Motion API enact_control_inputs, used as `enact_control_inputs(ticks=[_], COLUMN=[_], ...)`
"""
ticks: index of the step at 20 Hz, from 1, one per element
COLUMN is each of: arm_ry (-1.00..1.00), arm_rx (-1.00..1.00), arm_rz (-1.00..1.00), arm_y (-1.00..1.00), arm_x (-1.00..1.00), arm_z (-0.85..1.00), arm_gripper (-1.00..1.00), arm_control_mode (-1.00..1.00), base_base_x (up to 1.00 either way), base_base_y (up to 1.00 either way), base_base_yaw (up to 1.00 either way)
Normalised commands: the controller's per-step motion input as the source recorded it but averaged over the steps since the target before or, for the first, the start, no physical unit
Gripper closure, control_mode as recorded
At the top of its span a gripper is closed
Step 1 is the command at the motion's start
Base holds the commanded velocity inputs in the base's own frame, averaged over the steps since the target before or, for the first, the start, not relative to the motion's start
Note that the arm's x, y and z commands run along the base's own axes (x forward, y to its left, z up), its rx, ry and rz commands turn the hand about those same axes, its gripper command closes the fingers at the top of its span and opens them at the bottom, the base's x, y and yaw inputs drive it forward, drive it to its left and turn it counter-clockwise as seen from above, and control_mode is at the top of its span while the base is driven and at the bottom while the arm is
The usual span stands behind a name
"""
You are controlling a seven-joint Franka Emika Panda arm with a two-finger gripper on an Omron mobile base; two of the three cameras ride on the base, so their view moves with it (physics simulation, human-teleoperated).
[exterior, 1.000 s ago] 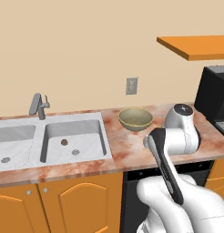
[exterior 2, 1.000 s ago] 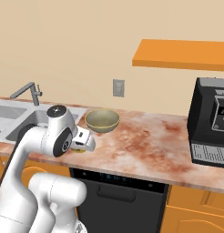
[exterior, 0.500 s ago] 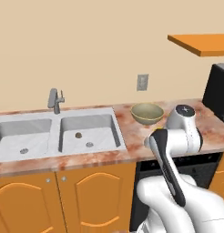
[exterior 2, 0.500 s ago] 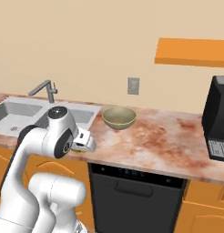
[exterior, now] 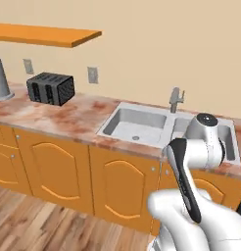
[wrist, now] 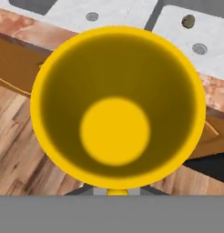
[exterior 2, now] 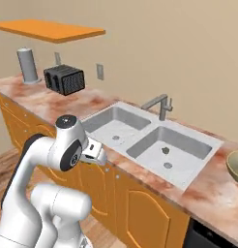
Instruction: Clear the mugs and bowl far away from the sink.
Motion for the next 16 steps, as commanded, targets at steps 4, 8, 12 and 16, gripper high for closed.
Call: enact_control_inputs(ticks=[4,8,12,16], arm_ry=[0.0,0.0,0.0,0.0], arm_rx=[0.0,0.0,0.0,0.0], arm_rz=[0.0,0.0,0.0,0.0], arm_y=[0.0,0.0,0.0,0.0], arm_x=[0.0,0.0,0.0,0.0], arm_z=[0.0,0.0,0.0,0.0], arm_gripper=[1.0,1.0,1.0,1.0], arm_control_mode=[1.0,1.0,1.0,1.0], base_base_x=[-0.14,-0.05,0.0,0.0], base_base_y=[0.72,0.64,0.29,0.24], base_base_yaw=[0.97,0.93,0.9,0.93])
